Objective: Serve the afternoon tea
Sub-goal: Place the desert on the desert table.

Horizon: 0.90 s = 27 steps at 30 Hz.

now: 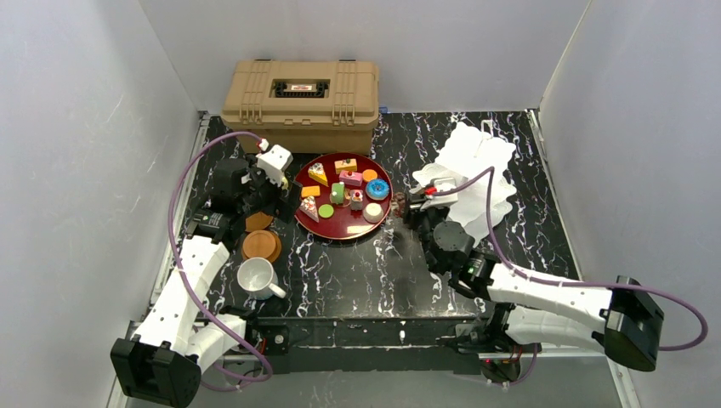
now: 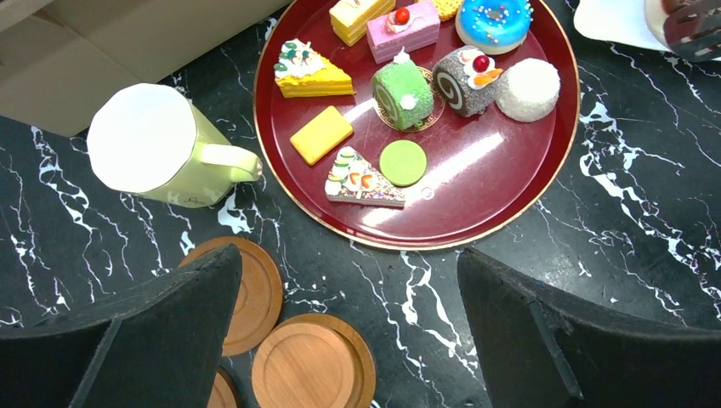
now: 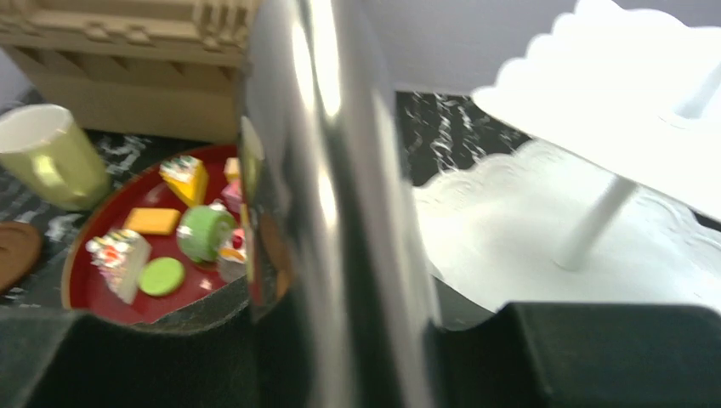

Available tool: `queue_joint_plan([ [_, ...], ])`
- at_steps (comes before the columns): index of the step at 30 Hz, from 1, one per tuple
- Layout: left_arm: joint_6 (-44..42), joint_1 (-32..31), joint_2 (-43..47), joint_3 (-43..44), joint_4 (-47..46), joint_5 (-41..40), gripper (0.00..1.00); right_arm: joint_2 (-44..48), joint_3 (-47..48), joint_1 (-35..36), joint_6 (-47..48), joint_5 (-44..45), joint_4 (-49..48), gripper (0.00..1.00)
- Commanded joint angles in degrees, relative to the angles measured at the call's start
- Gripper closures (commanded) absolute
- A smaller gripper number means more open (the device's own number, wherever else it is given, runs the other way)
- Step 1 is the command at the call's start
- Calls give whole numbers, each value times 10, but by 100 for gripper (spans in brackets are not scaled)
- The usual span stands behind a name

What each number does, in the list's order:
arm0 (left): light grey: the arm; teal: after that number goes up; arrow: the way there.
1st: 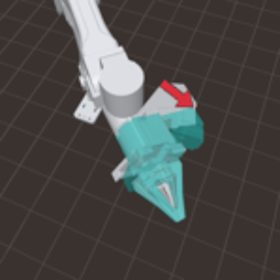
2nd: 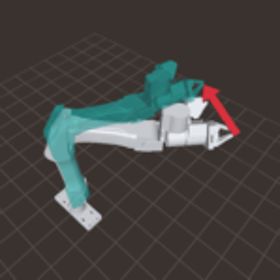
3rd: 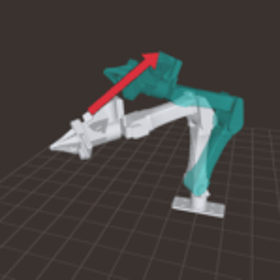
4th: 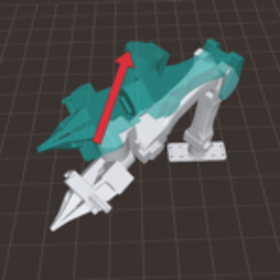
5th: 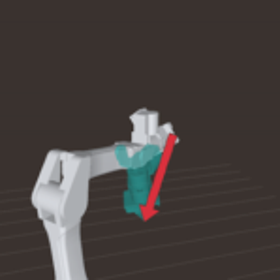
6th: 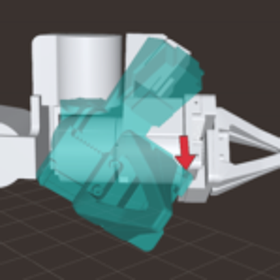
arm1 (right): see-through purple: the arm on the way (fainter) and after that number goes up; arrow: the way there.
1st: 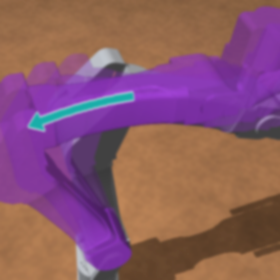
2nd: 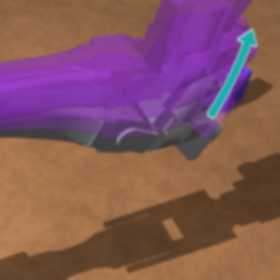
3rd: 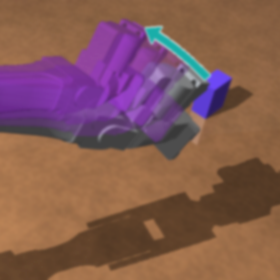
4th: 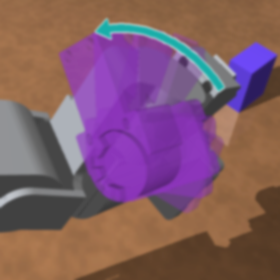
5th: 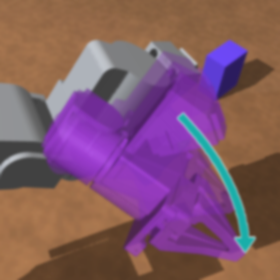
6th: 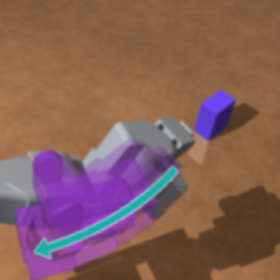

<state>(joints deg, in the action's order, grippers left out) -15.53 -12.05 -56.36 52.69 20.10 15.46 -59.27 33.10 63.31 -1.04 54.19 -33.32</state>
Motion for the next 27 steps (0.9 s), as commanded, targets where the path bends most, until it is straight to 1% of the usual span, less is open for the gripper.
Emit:
queue_joint_plan([
  [1,8,4,14,22,13,14,4,47,-29,-17,7,47,23,67],
  [7,15,5,12,24,12,19,4,40,-42,-40,9,48,11,67],
  [14,15,5,12,26,13,21,5,-31,-45,-77,9,34,-50,67],
  [17,13,5,15,27,15,20,5,-59,-41,-84,9,30,-75,67],
  [19,12,5,17,25,16,20,5,-72,-41,-86,27,33,-94,67],
  [23,11,5,20,21,16,22,5,-88,-41,-88,31,32,-107,66],
  [25,13,5,20,21,16,23,5,-94,-43,-88,25,33,-107,64],
  [27,14,5,20,20,15,23,5,-98,-47,-88,18,36,-107,57],
])
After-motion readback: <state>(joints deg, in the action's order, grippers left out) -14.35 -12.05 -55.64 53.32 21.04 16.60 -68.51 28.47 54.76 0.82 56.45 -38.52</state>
